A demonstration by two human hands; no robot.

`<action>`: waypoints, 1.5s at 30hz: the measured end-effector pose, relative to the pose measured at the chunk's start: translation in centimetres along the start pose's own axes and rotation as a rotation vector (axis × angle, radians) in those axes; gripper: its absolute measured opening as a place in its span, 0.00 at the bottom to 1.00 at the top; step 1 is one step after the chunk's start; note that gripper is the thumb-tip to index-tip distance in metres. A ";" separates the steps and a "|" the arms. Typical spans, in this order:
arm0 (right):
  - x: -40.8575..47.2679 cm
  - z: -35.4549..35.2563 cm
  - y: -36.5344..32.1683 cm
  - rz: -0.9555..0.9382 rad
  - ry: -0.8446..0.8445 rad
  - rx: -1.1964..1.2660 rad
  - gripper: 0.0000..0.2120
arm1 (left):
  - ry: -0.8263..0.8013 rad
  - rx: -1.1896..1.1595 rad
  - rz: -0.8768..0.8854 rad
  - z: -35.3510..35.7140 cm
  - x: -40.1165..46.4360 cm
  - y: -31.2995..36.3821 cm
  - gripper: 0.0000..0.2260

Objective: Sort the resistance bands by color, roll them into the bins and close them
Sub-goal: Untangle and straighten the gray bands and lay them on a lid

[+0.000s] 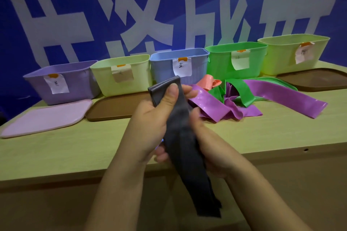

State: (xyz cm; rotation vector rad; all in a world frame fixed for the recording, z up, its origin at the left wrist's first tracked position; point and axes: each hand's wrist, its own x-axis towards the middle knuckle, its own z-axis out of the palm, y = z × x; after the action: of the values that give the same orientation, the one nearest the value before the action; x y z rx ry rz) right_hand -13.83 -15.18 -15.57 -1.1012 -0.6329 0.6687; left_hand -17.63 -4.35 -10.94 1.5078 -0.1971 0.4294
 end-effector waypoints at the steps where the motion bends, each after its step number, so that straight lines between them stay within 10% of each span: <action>1: -0.2 0.0 0.1 0.027 -0.034 -0.072 0.29 | -0.019 0.051 0.020 -0.2 0.1 0.1 0.13; 10: 0.4 1.2 1.6 0.019 -0.056 0.216 0.17 | -0.158 -0.280 -0.218 -0.8 1.9 -0.8 0.17; 19: -0.1 -1.3 3.5 0.142 -0.392 0.396 0.31 | -0.215 -0.486 -0.274 -1.4 2.6 -0.7 0.18; 25: 0.4 -1.9 4.0 0.081 -0.293 0.161 0.40 | -0.280 -0.505 -0.286 -1.4 2.5 -0.4 0.21; 33: 0.7 -0.2 4.6 -0.013 -0.118 0.094 0.13 | -0.213 -0.387 -0.277 -1.6 3.9 -0.2 0.18; 45: -1.4 -2.1 7.7 0.226 -0.209 -0.001 0.19 | -0.186 -0.378 -0.264 -2.4 4.7 -0.6 0.19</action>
State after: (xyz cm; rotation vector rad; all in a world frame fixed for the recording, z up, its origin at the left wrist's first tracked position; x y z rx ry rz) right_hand -14.49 -15.11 -23.65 -1.1222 -0.6929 0.9875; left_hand -13.48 -1.26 -9.86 1.1783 -0.2092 0.0344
